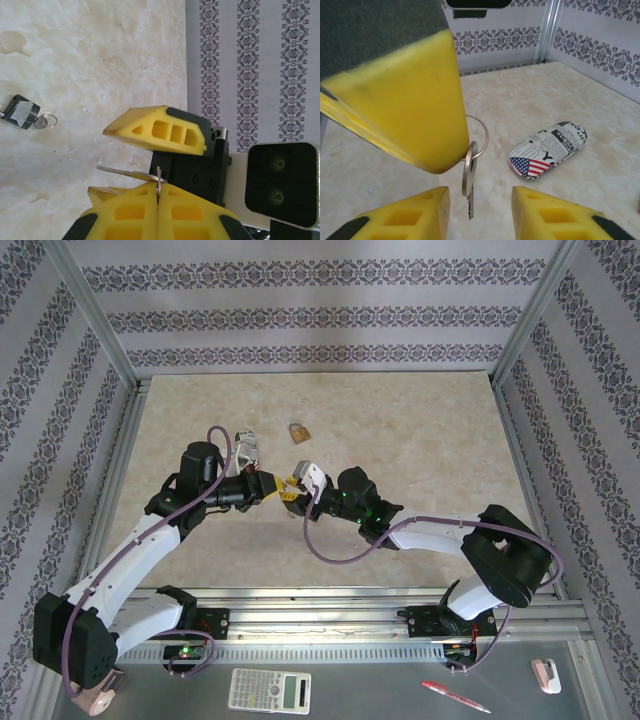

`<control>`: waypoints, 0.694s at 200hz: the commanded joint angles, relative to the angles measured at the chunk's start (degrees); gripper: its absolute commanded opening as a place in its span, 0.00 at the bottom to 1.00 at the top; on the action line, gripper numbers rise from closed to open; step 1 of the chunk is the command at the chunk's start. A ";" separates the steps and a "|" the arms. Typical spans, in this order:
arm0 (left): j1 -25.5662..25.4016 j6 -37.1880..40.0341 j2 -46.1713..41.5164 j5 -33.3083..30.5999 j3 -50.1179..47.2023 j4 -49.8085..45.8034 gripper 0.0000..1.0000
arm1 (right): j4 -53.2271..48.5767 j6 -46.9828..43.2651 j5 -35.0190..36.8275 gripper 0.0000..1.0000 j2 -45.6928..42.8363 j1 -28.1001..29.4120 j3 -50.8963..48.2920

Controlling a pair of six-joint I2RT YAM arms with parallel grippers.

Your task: Unlock with the key

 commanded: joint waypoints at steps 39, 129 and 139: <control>-0.72 -1.00 -0.79 0.24 -1.77 2.97 0.00 | 0.81 -1.84 -0.36 0.12 0.72 0.31 2.17; -0.65 -5.12 -4.86 -5.22 -5.03 1.09 0.56 | -2.47 -9.05 5.19 0.00 -2.98 0.23 0.25; -0.61 -6.68 -5.61 -6.00 -4.71 0.26 0.61 | -3.31 -11.01 6.85 0.00 -3.59 0.23 0.07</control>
